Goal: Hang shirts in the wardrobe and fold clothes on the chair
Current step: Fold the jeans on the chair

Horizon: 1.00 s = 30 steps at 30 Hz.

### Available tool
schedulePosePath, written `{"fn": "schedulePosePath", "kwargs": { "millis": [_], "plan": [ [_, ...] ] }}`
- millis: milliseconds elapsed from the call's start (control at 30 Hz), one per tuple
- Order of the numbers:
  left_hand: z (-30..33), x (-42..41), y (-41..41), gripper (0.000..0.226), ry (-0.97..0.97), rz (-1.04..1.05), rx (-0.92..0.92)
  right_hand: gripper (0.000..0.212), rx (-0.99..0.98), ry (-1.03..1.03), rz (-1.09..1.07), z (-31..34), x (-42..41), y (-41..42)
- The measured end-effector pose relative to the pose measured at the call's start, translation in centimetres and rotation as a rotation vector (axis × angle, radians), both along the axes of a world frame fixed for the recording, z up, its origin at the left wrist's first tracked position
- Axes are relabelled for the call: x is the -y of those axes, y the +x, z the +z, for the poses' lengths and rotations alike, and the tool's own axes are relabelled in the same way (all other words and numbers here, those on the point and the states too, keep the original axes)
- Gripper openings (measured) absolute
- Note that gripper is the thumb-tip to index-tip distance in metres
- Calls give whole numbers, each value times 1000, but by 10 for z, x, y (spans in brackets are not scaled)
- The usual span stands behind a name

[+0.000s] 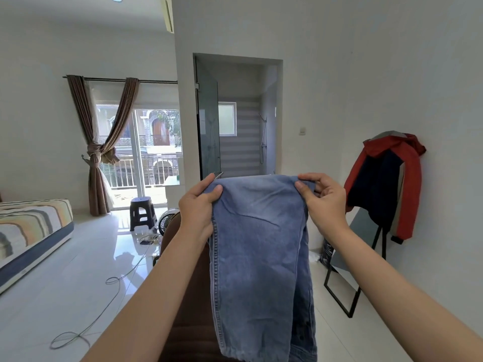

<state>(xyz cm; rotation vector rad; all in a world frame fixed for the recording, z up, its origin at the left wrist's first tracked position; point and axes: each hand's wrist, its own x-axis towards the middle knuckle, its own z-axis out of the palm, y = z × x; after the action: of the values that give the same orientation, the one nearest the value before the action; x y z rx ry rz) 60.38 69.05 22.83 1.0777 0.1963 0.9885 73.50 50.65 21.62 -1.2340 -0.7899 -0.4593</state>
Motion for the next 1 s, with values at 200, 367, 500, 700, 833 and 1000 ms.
{"fn": "schedulePosePath", "kwargs": {
  "millis": [200, 367, 500, 700, 833, 1000],
  "plan": [
    [5, -7, -10, 35, -78, -240, 65, 56, 17, -143, 248, -4, 3, 0],
    [2, -14, -10, 32, 150, -93, 30, 56, 48, -184, 276, -1, 4, 1],
    [-6, -17, -9, 37, 369, 98, 28, 41, 74, -126, 99, 8, 3, -1],
    [0, -24, -16, 44, 505, 136, 34, 39, 156, -72, 79, 5, 0, -9],
    [7, -32, -19, 44, 460, 118, 76, 58, 249, -158, 120, -1, 0, -20],
    [16, -43, -25, 41, 468, 77, 100, 77, 428, -139, 44, -3, -9, -33]
  ]
}}
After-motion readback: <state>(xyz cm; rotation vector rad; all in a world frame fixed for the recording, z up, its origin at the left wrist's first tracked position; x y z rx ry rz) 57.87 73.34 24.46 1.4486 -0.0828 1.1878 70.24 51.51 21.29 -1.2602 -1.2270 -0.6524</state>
